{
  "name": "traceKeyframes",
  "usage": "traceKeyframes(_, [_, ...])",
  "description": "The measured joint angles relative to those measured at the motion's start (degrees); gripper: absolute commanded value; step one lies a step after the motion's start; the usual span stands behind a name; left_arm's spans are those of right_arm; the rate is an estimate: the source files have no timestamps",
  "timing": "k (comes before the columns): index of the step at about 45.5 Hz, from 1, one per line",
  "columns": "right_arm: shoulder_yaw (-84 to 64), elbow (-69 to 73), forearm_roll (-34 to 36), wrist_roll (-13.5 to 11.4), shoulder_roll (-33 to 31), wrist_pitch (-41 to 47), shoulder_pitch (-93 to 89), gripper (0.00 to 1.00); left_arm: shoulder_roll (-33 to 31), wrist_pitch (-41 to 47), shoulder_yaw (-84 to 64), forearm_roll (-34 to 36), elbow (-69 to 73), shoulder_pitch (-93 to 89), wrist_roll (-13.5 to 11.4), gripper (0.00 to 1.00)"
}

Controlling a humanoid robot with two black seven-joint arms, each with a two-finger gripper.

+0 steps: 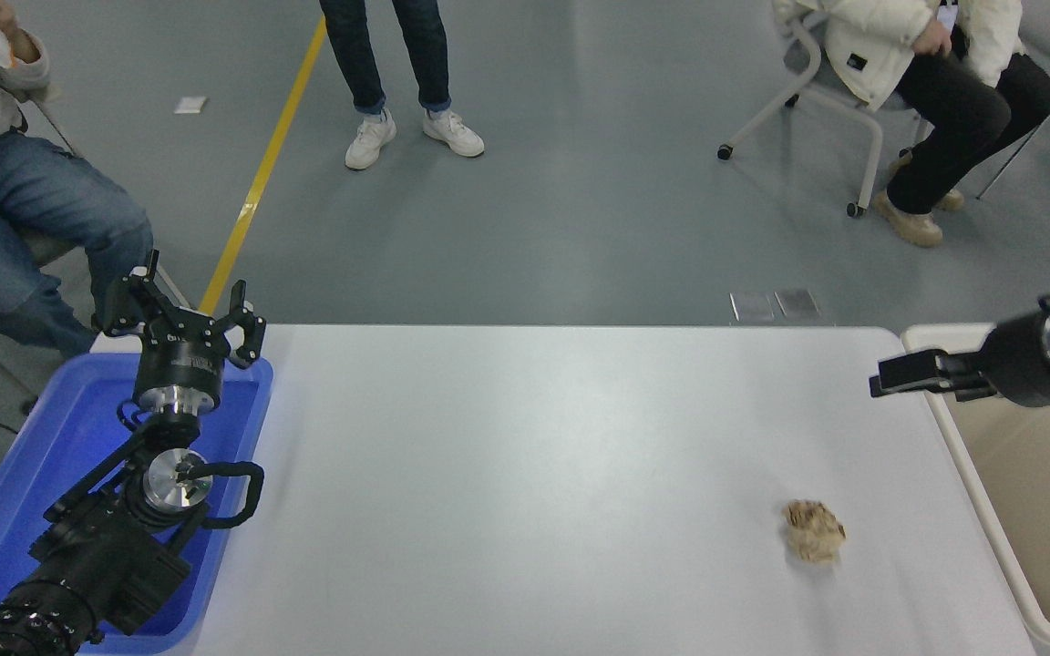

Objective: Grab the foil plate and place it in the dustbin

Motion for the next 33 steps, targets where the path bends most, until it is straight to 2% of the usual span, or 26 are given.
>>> traceKeyframes(8, [-5.57, 3.29, 11.51, -0.10, 10.96, 7.09, 10.34, 1.00, 0.03, 0.00, 0.00, -0.02, 0.00, 0.05, 0.01, 0.99])
traceKeyframes(17, [-8.02, 5.56, 19.16, -0.21, 19.30, 14.09, 17.74, 1.00, 0.04, 0.00, -0.01, -0.06, 0.01, 0.07, 0.01, 0.99])
traceKeyframes(33, [-9.40, 9.57, 24.21, -0.25, 23.96, 18.37, 23.78, 1.00, 0.03, 0.00, -0.08, -0.07, 0.01, 0.10, 0.01, 0.99])
